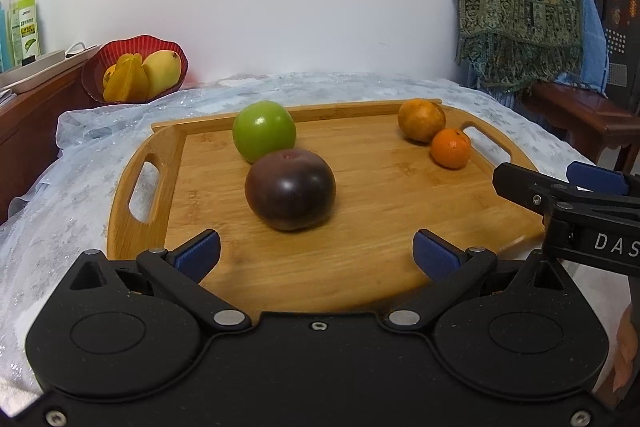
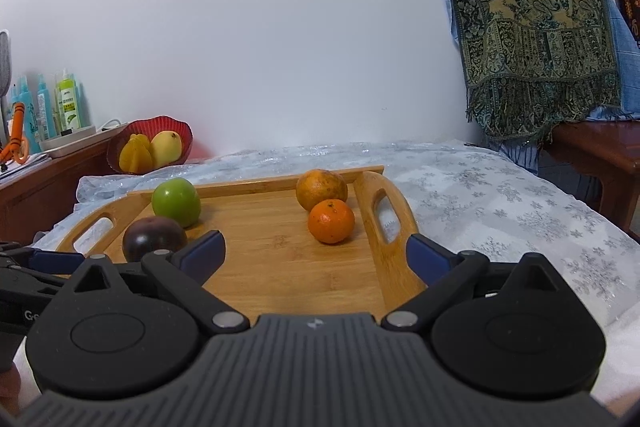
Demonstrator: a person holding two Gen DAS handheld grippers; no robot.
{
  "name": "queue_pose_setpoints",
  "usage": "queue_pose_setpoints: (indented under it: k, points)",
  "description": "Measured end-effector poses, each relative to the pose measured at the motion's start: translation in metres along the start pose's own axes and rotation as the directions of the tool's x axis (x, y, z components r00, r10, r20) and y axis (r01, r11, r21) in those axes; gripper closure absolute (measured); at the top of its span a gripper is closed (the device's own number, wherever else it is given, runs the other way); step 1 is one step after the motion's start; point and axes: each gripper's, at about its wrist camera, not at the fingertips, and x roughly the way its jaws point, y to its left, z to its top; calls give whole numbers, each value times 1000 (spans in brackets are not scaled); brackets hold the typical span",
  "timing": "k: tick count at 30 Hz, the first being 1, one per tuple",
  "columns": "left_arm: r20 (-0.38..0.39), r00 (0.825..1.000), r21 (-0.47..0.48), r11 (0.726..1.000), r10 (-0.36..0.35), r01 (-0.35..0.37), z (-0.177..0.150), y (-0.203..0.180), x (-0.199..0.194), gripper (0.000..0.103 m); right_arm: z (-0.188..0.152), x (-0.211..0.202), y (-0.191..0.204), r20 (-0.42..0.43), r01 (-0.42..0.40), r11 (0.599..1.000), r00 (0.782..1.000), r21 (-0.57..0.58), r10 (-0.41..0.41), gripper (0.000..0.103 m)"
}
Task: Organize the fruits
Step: 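Move both tools back toward the remaining mandarins and dates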
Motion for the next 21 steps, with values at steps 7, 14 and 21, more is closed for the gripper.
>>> queue_pose_setpoints:
  k: [7, 14, 21]
  points:
    - [19, 1000, 30, 1000, -4, 4, -18, -7, -22, 0, -11, -18, -7, -15, 19, 999, 1000, -44, -20, 1]
    - [19, 999, -47, 998, -43, 43, -31, 0, -37, 0, -26, -26, -12, -61, 54, 993, 996, -105, -60, 1]
    - [7, 998, -39, 998, -55, 55, -42, -3, -42, 0, -33, -25, -21, -99, 83, 992, 991, -100, -93, 2]
